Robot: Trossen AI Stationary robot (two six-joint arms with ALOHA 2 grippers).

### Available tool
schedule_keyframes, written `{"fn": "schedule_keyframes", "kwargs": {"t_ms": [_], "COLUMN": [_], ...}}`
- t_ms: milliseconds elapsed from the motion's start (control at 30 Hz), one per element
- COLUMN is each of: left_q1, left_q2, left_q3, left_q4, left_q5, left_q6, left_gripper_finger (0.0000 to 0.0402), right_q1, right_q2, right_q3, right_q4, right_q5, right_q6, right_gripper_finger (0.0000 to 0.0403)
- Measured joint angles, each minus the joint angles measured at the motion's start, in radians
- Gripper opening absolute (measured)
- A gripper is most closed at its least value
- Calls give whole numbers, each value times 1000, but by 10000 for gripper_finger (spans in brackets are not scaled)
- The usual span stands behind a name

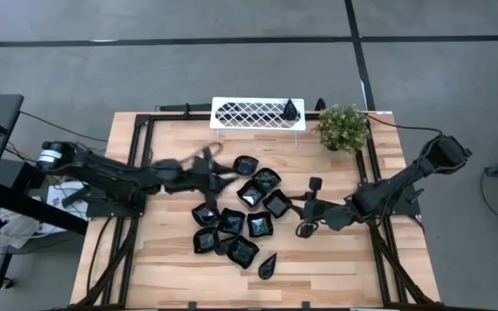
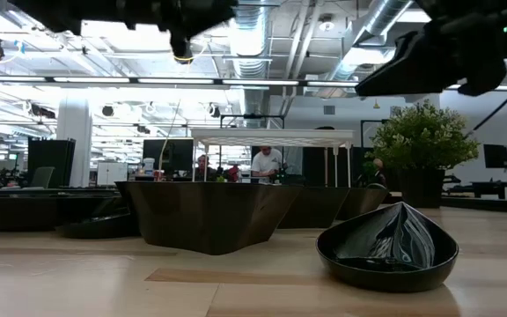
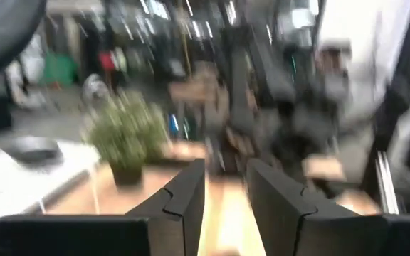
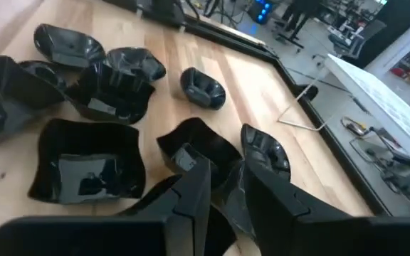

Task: Pick & Place Mini shaped plates
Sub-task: Stack the right drop-shaped plate on top of the drop-shaped plates on the shelf

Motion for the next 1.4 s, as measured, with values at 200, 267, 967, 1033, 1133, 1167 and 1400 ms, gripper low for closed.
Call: {"fn": "schedule_keyframes", "kwargs": {"t_ms": [200, 267, 967, 1033, 1133, 1167, 1400], "left_q1": [-2, 0, -37, -43, -59, -64, -112], "left_q2": [-10, -35, 50, 92, 159, 179, 253], "left_q3": [76, 74, 29, 29, 30, 30, 80], "left_q4": [-443, -445, -374, -309, -181, -149, -124], "left_q5": [88, 86, 104, 144, 168, 167, 165], "left_q6": [-135, -185, -330, -329, -327, -327, -341], "left_gripper_finger": [108, 108, 108, 106, 101, 100, 97], "right_q1": [-1, -1, -3, -2, -2, -2, 49], "right_q2": [0, 5, 6, 6, 6, 9, 108], "right_q3": [0, 0, 39, 38, 38, 38, 38], "right_q4": [-42, -45, 54, 59, 60, 60, 139], "right_q5": [-256, -342, -498, -498, -498, -497, -466], "right_q6": [-70, -91, 24, 82, 238, 270, 379], "right_gripper_finger": [81, 81, 82, 82, 82, 82, 82]}}
